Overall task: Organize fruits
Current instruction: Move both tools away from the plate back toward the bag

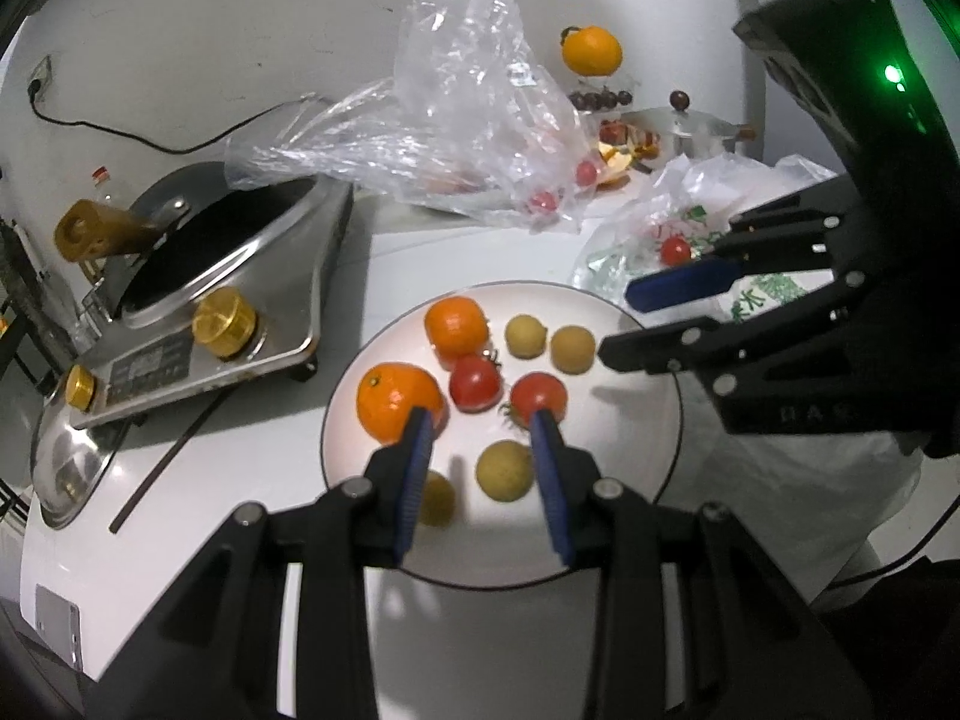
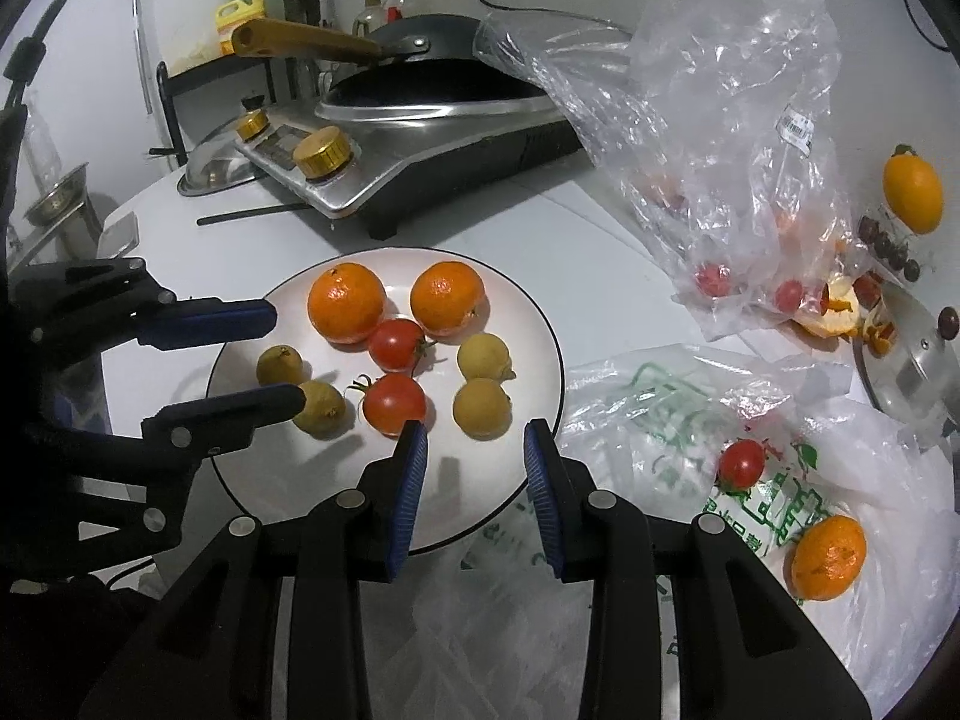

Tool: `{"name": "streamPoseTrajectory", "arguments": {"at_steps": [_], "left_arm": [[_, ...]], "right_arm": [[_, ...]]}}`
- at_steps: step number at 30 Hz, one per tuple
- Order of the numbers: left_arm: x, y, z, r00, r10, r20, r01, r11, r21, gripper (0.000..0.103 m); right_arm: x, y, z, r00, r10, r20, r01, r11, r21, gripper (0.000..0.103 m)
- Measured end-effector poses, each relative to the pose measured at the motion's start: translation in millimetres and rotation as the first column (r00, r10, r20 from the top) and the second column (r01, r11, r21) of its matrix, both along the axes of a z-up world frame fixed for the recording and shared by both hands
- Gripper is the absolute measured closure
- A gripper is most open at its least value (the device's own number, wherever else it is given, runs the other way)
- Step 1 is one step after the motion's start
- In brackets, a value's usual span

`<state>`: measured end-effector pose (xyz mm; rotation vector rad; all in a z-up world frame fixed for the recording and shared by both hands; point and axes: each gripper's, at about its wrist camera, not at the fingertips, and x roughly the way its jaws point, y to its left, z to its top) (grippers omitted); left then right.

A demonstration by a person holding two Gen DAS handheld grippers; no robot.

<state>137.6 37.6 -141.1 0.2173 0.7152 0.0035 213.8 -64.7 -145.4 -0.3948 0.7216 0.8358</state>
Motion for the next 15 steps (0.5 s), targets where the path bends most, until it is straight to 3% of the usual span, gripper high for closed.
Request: {"name": "streamPoseTrajectory", "arguments": {"at_steps": [10, 15], "left_arm": [[-21.7, 15.4, -2.1, 0.999, 0.042, 0.003, -0.041, 0.998, -0.047, 0.068], [-23.6, 17.8, -3.9, 0.999, 0.04, 0.004, -0.04, 0.997, -0.066, 0.068]], "right_arm": [[2.6, 11.5, -3.8, 0.999, 0.01, 0.042, -0.008, 0.999, -0.039, 0.068], [9.9, 24.0, -10.5, 0.998, -0.001, 0.068, 0.007, 0.996, -0.092, 0.074]]}}
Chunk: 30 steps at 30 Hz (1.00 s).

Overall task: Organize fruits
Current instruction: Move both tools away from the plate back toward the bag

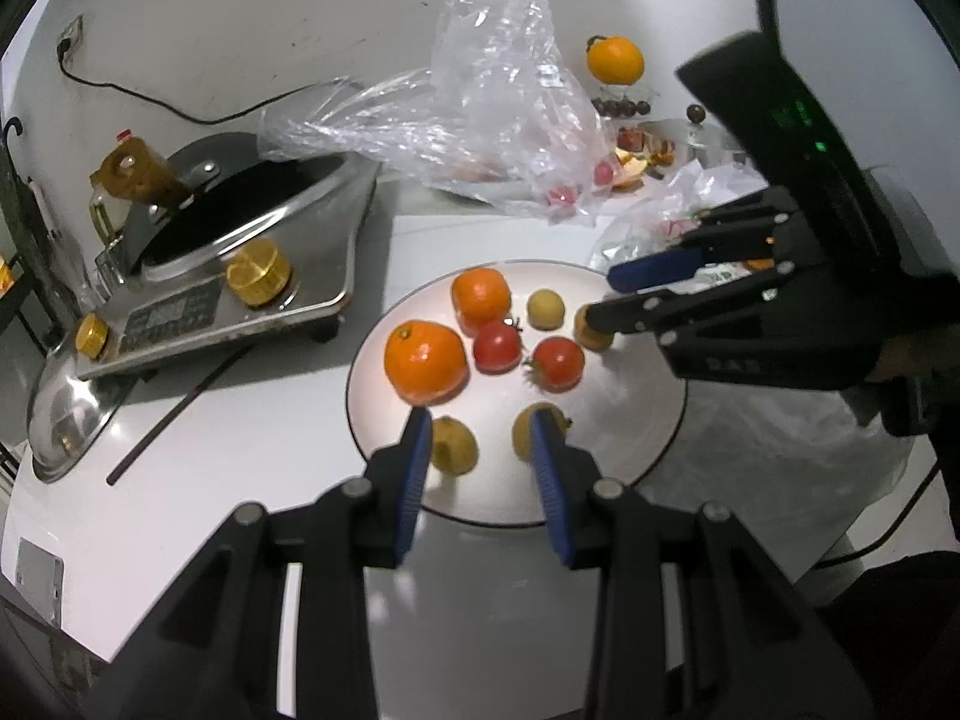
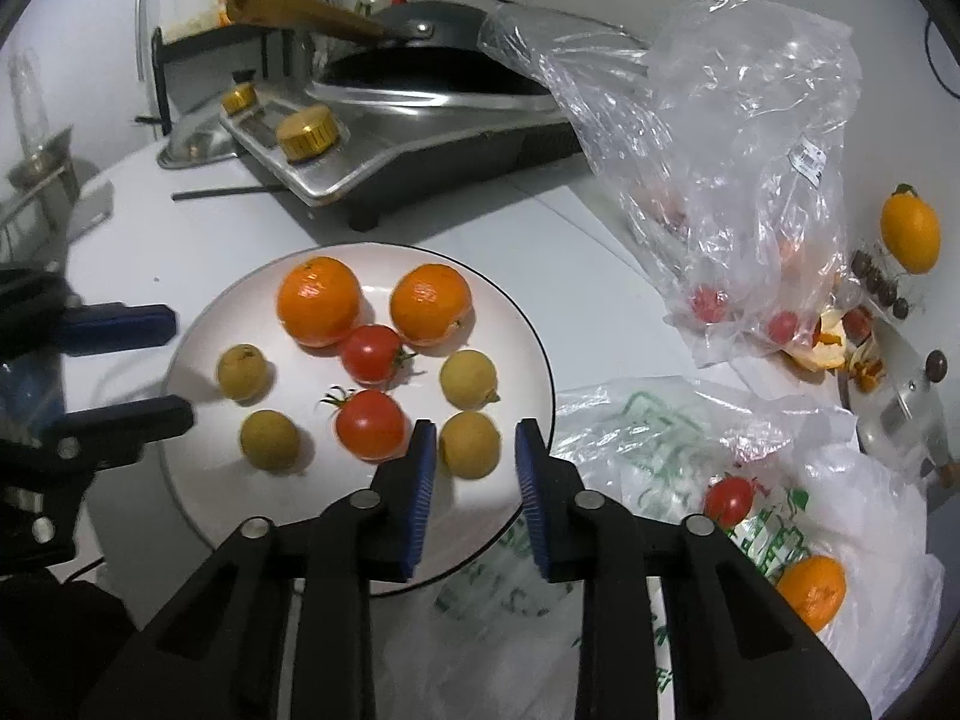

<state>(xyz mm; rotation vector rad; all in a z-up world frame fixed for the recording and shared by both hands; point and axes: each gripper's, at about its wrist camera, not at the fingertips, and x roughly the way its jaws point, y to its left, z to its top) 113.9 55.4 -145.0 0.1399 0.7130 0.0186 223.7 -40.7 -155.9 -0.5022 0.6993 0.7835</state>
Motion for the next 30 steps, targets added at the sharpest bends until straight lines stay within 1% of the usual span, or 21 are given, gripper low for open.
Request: {"name": "streamPoseTrajectory", "arguments": {"at_steps": [6, 8, 16, 30], "left_arm": [[3.5, 2.8, -4.4, 1.0, -0.006, -0.009, 0.006, 1.0, -0.011, 0.068], [4.5, 4.2, -4.8, 1.0, -0.007, -0.008, 0.007, 1.0, -0.014, 0.068], [3.6, 4.6, -5.2, 1.0, -0.015, -0.006, 0.015, 1.0, -0.017, 0.068], [4.0, 4.8, -2.0, 1.0, -0.012, 0.003, 0.012, 1.0, -0.028, 0.068]], "right_arm": [[2.3, 7.8, -8.8, 1.0, 0.018, -0.019, -0.018, 0.999, -0.028, 0.075], [1.4, 8.8, -11.4, 1.0, 0.021, -0.019, -0.021, 0.999, -0.035, 0.076], [2.9, 7.2, -4.4, 0.999, 0.024, -0.037, -0.023, 1.0, 0.012, 0.077], [0.0, 4.0, -10.1, 0.998, 0.016, -0.067, -0.016, 1.0, 0.005, 0.076]]}}
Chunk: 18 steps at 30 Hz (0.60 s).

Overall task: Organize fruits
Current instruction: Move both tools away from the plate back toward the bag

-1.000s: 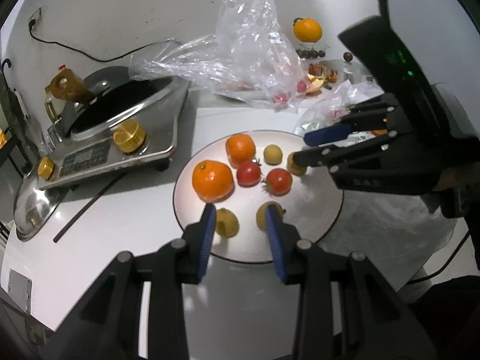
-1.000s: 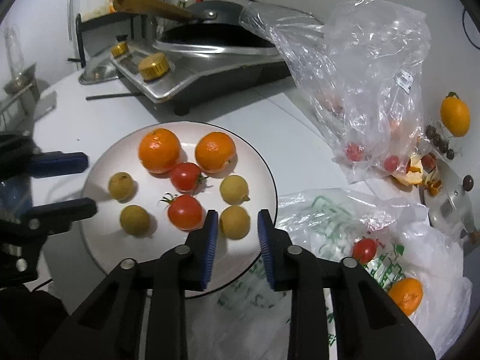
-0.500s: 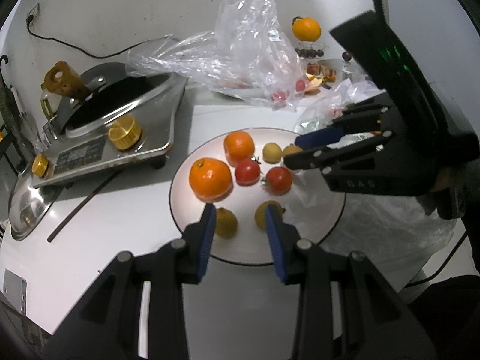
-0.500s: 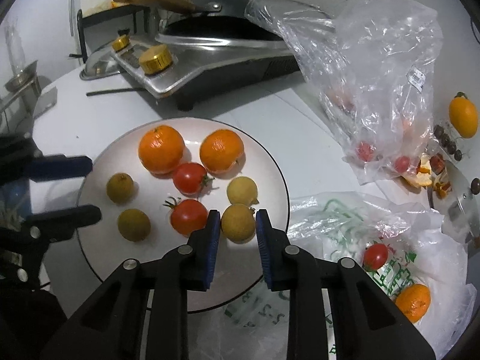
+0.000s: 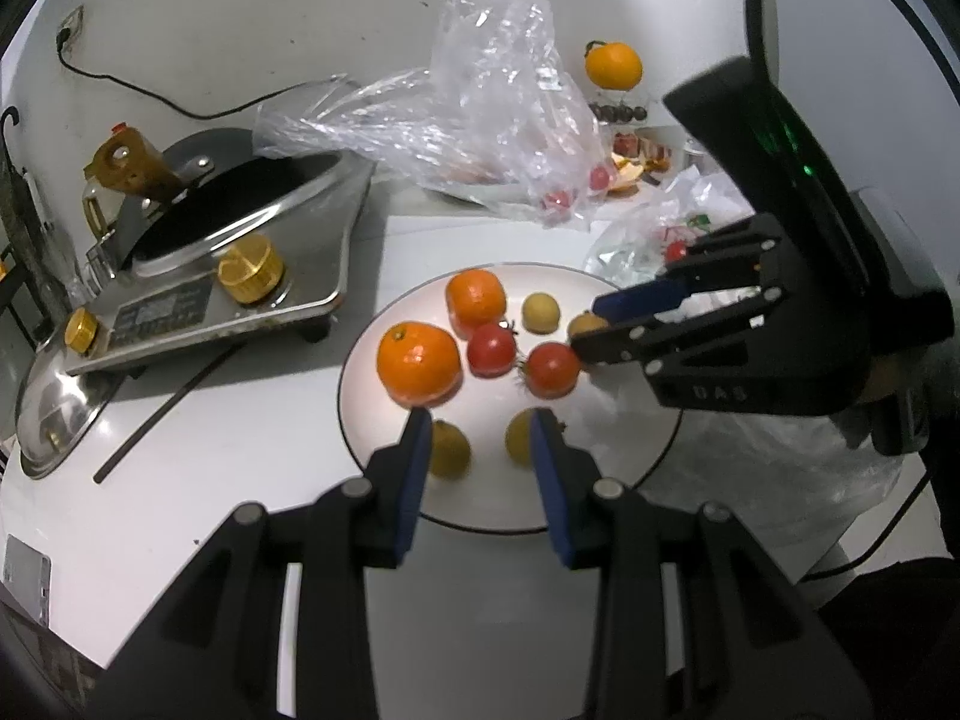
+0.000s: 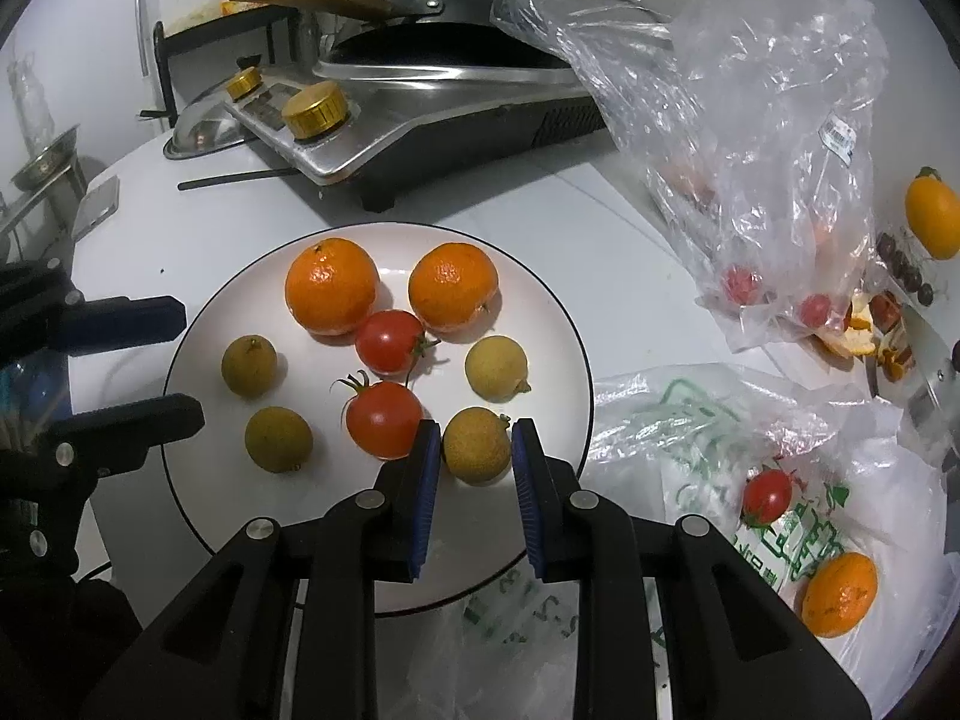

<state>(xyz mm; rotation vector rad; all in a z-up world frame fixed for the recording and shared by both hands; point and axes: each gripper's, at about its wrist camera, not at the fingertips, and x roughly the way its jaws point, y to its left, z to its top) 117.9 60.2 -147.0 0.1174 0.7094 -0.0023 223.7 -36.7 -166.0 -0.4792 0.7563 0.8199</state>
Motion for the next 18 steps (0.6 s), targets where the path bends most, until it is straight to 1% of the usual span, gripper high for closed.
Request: {"name": "streamPoseTrajectory", "arguments": {"at_steps": [6, 12, 18], "left_arm": [[0.0, -2.4, 2.1, 1.0, -0.003, 0.002, 0.003, 1.0, 0.005, 0.068], [0.1, -5.8, 3.7, 1.0, -0.005, 0.007, 0.005, 1.0, 0.01, 0.068], [3.8, -12.4, 7.1, 1.0, -0.008, 0.01, 0.008, 1.0, -0.01, 0.068]], "right_arm": [[1.5, -3.3, 2.1, 1.0, -0.011, -0.007, 0.011, 1.0, 0.02, 0.076], [0.8, -8.6, 6.1, 1.0, -0.019, -0.003, 0.019, 0.999, 0.036, 0.072], [-4.2, -24.7, 16.8, 0.999, -0.036, 0.016, 0.035, 0.998, 0.06, 0.072]]}}
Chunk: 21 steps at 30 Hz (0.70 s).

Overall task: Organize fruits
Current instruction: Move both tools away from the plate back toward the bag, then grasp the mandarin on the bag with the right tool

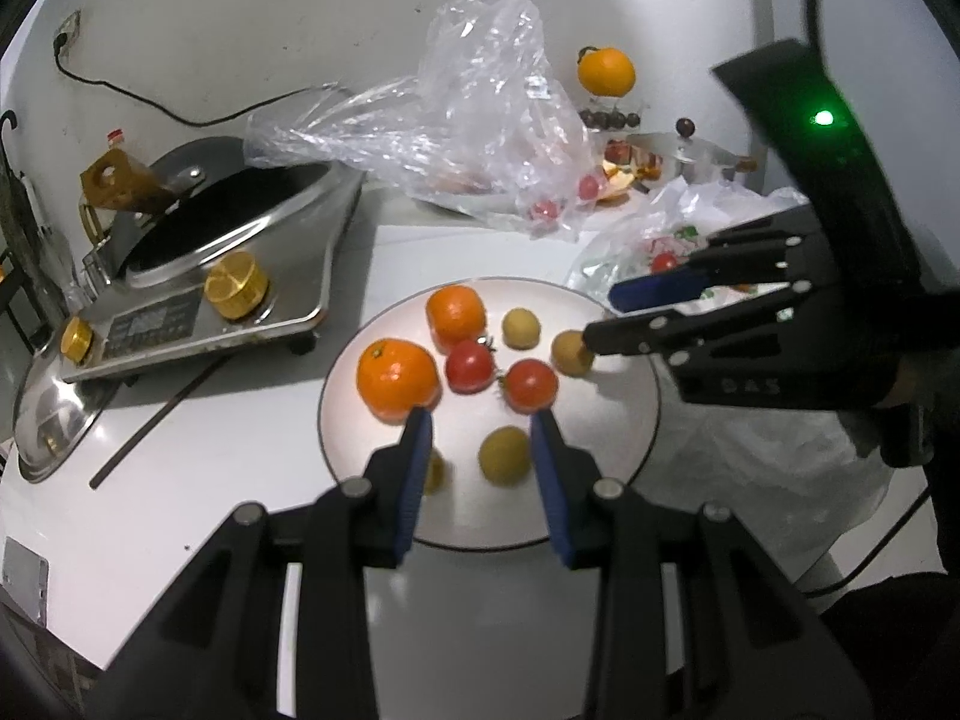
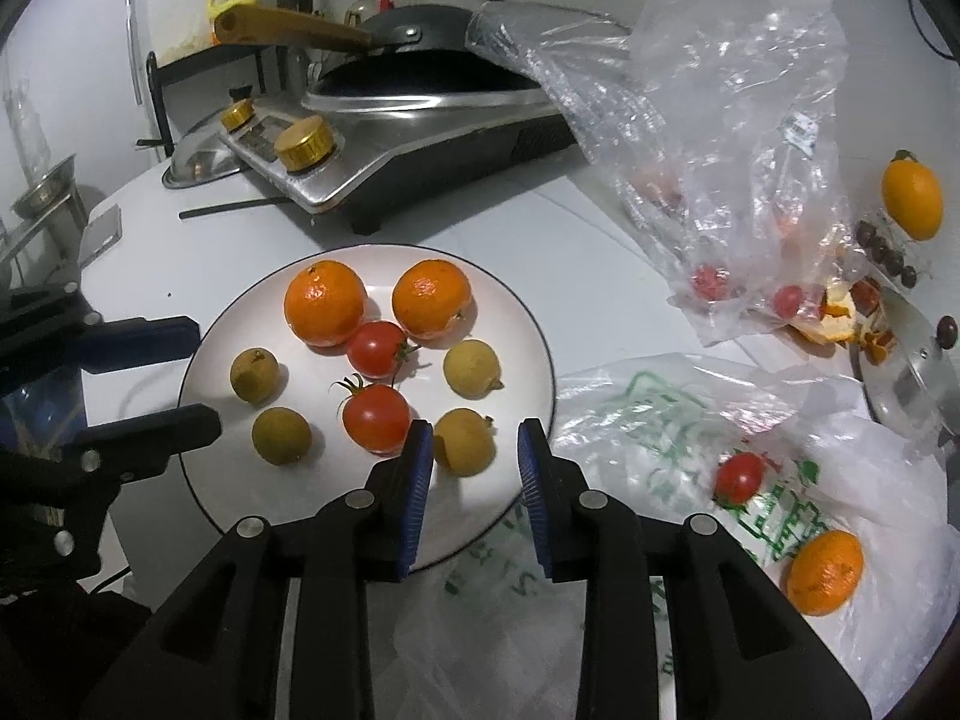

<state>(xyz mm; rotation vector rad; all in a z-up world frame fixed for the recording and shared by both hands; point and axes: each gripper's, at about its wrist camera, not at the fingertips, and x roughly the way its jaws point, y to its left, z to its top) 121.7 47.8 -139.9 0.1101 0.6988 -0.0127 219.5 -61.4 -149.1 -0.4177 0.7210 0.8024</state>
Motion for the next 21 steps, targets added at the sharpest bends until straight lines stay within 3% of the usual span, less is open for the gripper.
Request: {"name": "streamPoseTrajectory", "arguments": {"at_steps": [5, 7, 15, 18, 21], "left_arm": [[7.5, -13.2, 4.0, 1.0, -0.009, 0.008, 0.009, 1.0, -0.026, 0.065], [11.1, -19.2, 5.5, 1.0, -0.013, 0.013, 0.013, 0.999, -0.043, 0.047], [23.5, -52.7, 9.0, 0.998, -0.057, 0.009, 0.058, 0.997, -0.058, 0.046], [30.3, -62.1, 9.7, 0.997, -0.071, -0.001, 0.071, 0.994, -0.086, 0.046], [39.8, -72.2, 10.5, 0.997, -0.081, -0.01, 0.079, 0.992, -0.099, 0.046]], "right_arm": [[-6.6, -25.2, 14.5, 0.999, -0.031, 0.021, 0.031, 0.999, 0.029, 0.072], [-8.5, -37.6, 18.6, 0.998, -0.049, 0.025, 0.048, 0.998, 0.038, 0.072], [-7.8, -83.8, 20.7, 0.992, -0.123, 0.031, 0.121, 0.991, 0.062, 0.071], [-3.1, -98.1, 18.6, 0.989, -0.148, 0.025, 0.146, 0.986, 0.078, 0.06], [3.2, -112.7, 15.6, 0.985, -0.171, 0.018, 0.168, 0.981, 0.093, 0.06]]}}
